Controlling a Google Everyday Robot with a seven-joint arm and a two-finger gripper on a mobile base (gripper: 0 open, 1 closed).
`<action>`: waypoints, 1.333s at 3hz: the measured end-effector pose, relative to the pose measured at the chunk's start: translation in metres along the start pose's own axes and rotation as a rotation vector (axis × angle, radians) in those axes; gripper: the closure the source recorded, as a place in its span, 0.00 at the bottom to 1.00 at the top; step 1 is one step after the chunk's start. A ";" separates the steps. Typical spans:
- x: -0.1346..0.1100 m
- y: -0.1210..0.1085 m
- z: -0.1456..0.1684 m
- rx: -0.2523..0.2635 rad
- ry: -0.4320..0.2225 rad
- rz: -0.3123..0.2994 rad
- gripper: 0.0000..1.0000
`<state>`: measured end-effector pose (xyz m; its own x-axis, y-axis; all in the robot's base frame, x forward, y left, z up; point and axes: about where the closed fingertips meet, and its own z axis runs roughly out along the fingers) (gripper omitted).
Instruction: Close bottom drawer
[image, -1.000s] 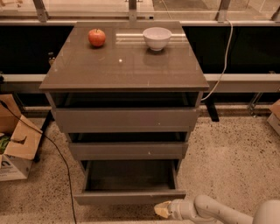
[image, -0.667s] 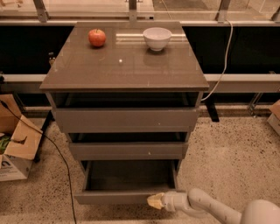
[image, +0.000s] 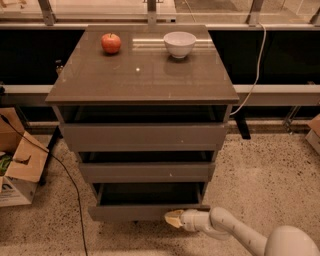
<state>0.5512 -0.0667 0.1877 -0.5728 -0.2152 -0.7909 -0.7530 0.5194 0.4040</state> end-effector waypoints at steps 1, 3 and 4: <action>-0.029 -0.015 0.020 -0.008 -0.058 -0.053 0.29; -0.034 -0.019 0.022 -0.005 -0.066 -0.061 0.00; -0.034 -0.019 0.022 -0.005 -0.066 -0.061 0.00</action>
Offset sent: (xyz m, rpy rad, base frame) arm 0.0337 0.0144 0.0074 0.0308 -0.0711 0.0072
